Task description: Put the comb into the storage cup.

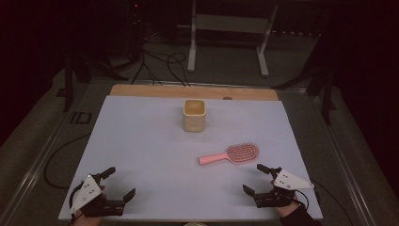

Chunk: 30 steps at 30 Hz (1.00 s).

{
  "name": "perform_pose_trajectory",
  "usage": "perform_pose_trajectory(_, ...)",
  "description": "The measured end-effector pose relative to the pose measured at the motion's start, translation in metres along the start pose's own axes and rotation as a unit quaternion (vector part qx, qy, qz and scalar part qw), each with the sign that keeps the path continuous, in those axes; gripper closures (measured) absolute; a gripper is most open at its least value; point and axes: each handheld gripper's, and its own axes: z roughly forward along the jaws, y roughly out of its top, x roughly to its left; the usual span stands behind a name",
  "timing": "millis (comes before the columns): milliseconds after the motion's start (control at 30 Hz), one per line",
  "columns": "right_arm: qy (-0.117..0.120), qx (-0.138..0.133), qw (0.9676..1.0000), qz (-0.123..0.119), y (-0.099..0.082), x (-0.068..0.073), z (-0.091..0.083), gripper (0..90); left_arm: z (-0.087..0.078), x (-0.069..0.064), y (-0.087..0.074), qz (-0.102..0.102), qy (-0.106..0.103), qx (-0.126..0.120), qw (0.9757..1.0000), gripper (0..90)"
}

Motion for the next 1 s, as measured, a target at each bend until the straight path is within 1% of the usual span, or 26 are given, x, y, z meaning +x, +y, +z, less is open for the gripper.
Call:
perform_pose_trajectory(133, -0.003, 0.001, 1.0000, -0.002, 0.000, 0.000, -0.001, 8.5, 0.001, 0.000, 0.001, -0.003, -0.001, -0.003, 1.0000, 0.4)
perform_pose_trajectory(200, -0.004, 0.001, 1.0000, 0.000, 0.000, 0.000, -0.002, 8.5, 0.002, 0.001, 0.001, 0.002, -0.001, 0.000, 1.0000, 0.4)
perform_pose_trajectory(333, -0.004, 0.010, 0.9999, 0.000, 0.001, -0.001, -0.001, 8.5, 0.003, 0.000, 0.001, 0.001, -0.007, 0.000, 1.0000, 0.3)
perform_pose_trajectory(400, -0.001, 0.014, 0.9998, 0.010, 0.002, 0.000, -0.002, 8.5, 0.003, -0.001, 0.001, 0.004, -0.007, 0.004, 1.0000, 0.4)
perform_pose_trajectory(500, -0.002, 0.013, 0.9998, 0.011, 0.003, 0.000, -0.003, 8.4, 0.003, 0.000, 0.001, 0.000, -0.010, 0.001, 1.0000, 0.4)
perform_pose_trajectory(533, 0.002, 0.013, 0.9998, 0.013, 0.004, 0.001, -0.004, 8.4, 0.002, 0.000, 0.001, -0.001, -0.010, 0.000, 0.9999, 0.4)
perform_pose_trajectory(567, 0.007, 0.022, 0.9996, 0.015, 0.006, 0.002, -0.005, 8.4, 0.002, -0.001, 0.001, 0.000, -0.011, 0.000, 0.9999, 0.4)
perform_pose_trajectory(700, 0.009, 0.028, 0.9995, 0.012, 0.007, 0.005, -0.005, 8.4, 0.002, -0.001, 0.001, 0.000, -0.014, -0.001, 0.9999, 0.4)
perform_pose_trajectory(733, 0.006, 0.036, 0.9993, 0.008, 0.009, 0.007, -0.004, 8.4, 0.003, 0.000, 0.000, 0.000, -0.014, 0.001, 0.9999, 0.4)
perform_pose_trajectory(800, 0.006, 0.036, 0.9993, 0.004, 0.011, 0.007, -0.004, 8.4, 0.003, 0.000, 0.000, 0.000, -0.014, 0.002, 0.9999, 0.4)
perform_pose_trajectory(833, 0.005, 0.037, 0.9993, 0.004, 0.012, 0.008, -0.004, 8.4, 0.003, 0.000, 0.001, -0.004, -0.015, 0.000, 0.9999, 0.4)
perform_pose_trajectory(967, 0.002, 0.039, 0.9992, 0.004, 0.015, 0.009, -0.005, 8.4, 0.002, 0.000, 0.000, -0.002, -0.013, 0.001, 0.9999, 0.4)
perform_pose_trajectory(1000, -0.001, 0.038, 0.9993, -0.001, 0.016, 0.009, -0.005, 8.4, 0.001, 0.000, 0.000, -0.002, -0.013, 0.002, 0.9999, 0.4)
